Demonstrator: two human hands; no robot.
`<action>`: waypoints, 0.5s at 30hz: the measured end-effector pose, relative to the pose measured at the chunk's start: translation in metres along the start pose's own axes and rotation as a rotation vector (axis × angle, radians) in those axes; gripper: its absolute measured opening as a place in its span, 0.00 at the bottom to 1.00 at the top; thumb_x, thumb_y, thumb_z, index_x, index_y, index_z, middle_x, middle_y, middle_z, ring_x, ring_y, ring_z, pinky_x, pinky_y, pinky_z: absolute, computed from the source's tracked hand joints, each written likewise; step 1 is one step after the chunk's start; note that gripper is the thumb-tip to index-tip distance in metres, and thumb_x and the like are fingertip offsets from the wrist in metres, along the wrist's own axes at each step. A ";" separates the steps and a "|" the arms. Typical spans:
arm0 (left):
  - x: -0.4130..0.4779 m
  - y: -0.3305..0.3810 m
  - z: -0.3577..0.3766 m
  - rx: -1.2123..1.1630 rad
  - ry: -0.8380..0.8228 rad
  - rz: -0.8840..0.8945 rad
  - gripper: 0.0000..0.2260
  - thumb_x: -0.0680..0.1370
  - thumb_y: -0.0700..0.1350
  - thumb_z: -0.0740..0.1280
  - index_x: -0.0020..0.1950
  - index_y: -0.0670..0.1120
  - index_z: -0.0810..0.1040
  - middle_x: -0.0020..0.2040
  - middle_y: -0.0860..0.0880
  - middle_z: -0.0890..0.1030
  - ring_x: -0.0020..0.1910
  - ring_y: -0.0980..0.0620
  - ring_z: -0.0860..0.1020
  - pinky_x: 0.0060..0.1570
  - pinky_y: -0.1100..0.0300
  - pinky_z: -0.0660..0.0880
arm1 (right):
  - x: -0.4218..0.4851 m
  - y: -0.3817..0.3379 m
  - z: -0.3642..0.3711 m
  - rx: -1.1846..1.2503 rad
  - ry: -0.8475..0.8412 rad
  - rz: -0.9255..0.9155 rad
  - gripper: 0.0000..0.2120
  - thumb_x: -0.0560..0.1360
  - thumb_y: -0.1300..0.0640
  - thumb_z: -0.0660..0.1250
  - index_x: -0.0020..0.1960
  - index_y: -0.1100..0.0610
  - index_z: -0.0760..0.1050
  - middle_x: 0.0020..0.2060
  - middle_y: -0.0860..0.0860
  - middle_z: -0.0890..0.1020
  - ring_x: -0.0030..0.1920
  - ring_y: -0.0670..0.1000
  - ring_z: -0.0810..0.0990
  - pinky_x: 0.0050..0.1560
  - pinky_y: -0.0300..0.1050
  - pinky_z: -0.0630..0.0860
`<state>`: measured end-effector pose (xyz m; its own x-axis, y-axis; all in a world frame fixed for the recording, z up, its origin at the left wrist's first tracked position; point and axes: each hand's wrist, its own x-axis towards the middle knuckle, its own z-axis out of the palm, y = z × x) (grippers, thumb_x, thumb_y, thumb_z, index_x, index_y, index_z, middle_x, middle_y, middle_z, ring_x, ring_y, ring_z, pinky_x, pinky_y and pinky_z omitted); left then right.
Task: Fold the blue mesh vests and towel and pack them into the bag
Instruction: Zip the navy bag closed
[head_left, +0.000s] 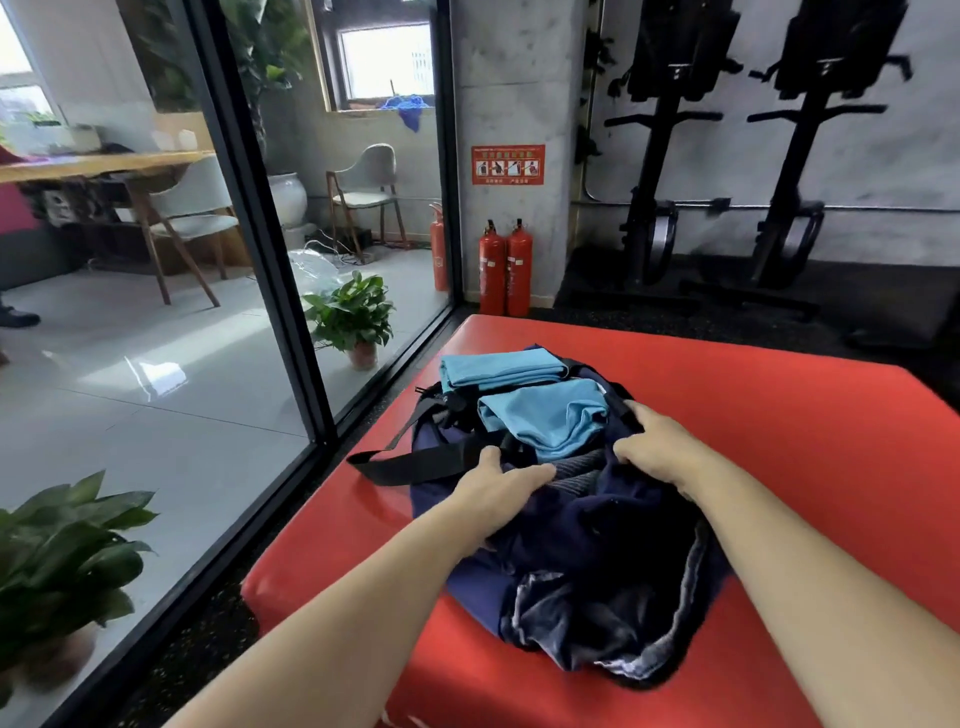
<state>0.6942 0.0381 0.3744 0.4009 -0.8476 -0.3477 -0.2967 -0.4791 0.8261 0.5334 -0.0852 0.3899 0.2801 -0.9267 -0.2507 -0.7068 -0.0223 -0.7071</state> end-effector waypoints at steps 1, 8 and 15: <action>-0.006 0.003 0.008 -0.039 -0.029 -0.009 0.34 0.74 0.61 0.68 0.74 0.48 0.61 0.68 0.47 0.71 0.57 0.47 0.74 0.51 0.54 0.76 | -0.004 0.005 -0.010 -0.003 -0.014 -0.001 0.38 0.69 0.60 0.65 0.76 0.45 0.61 0.64 0.53 0.75 0.54 0.55 0.77 0.49 0.45 0.76; -0.055 0.026 0.074 -0.111 -0.209 -0.021 0.29 0.71 0.48 0.72 0.68 0.49 0.64 0.57 0.50 0.73 0.48 0.55 0.75 0.47 0.50 0.83 | -0.020 0.062 -0.074 -0.064 -0.059 -0.020 0.36 0.72 0.68 0.62 0.75 0.44 0.63 0.57 0.54 0.76 0.43 0.49 0.77 0.42 0.41 0.77; -0.087 0.047 0.141 0.080 -0.375 0.033 0.36 0.70 0.41 0.72 0.74 0.49 0.58 0.62 0.49 0.70 0.57 0.50 0.73 0.52 0.53 0.81 | -0.045 0.106 -0.128 -0.200 -0.087 -0.017 0.35 0.73 0.71 0.59 0.74 0.43 0.65 0.60 0.52 0.77 0.53 0.54 0.77 0.43 0.40 0.75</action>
<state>0.5231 0.0569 0.3809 0.0496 -0.8804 -0.4716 -0.3771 -0.4538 0.8074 0.3626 -0.0941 0.4109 0.3417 -0.8900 -0.3020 -0.8140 -0.1196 -0.5684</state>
